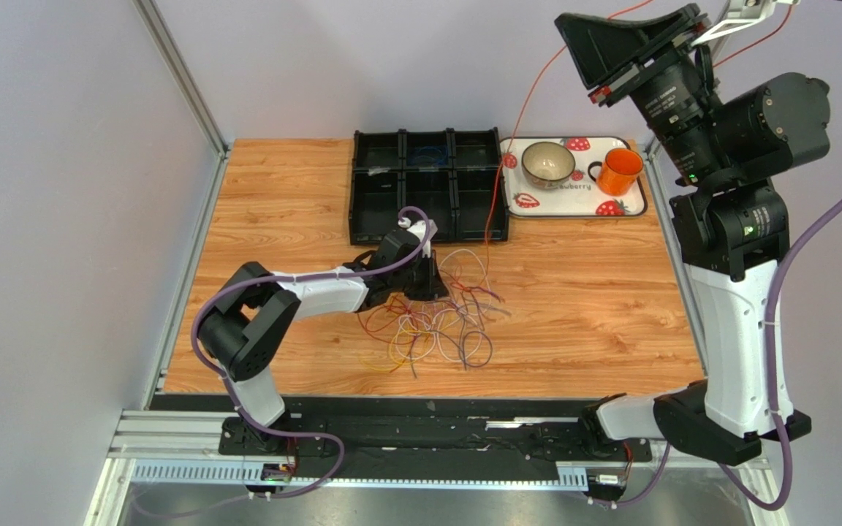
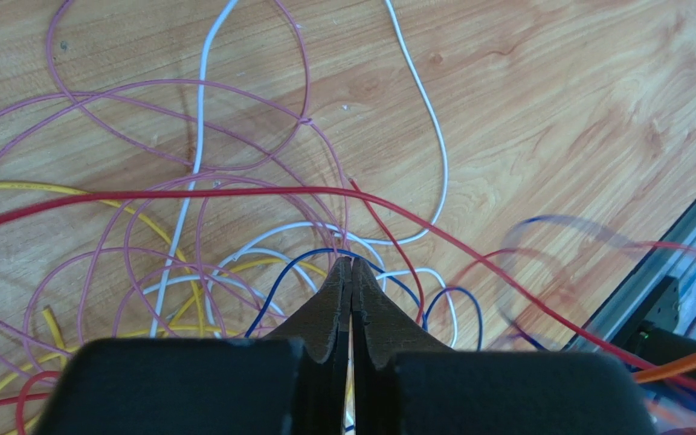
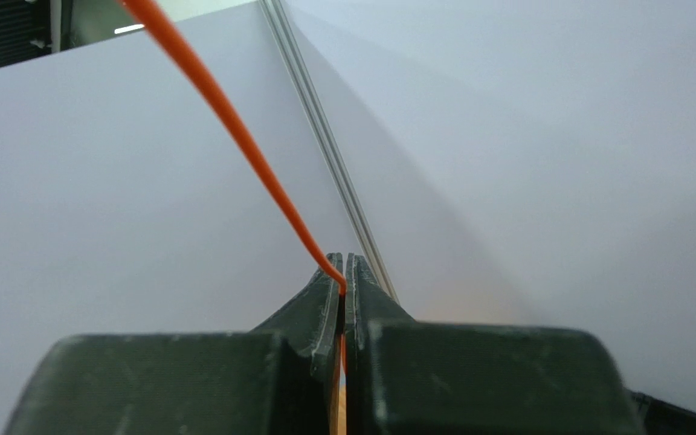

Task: Untangle the cables
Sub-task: Untie the cable, then place the cable in the bin.

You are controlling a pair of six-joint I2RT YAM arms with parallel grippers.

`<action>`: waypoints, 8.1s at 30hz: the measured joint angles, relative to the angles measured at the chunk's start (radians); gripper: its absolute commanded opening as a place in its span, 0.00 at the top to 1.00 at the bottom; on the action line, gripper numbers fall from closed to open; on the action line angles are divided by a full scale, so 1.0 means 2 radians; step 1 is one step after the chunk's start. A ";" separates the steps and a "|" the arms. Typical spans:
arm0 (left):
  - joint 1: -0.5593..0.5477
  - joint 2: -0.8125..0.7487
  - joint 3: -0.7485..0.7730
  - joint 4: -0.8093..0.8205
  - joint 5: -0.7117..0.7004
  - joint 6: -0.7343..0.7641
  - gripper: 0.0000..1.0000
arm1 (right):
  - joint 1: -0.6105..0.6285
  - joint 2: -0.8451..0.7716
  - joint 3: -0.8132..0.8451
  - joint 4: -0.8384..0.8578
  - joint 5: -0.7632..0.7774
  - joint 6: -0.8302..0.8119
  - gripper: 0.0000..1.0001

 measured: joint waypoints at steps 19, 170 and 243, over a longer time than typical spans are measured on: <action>0.000 0.030 -0.011 0.005 -0.029 0.000 1.00 | 0.000 0.003 0.022 0.226 0.054 -0.012 1.00; -0.127 -0.088 0.582 -0.302 -0.224 0.227 1.00 | 0.017 -0.100 -0.525 -0.007 0.066 0.116 1.00; 0.075 0.019 0.574 -0.342 -0.208 0.198 1.00 | 0.016 0.516 -0.088 0.049 -0.318 0.212 0.12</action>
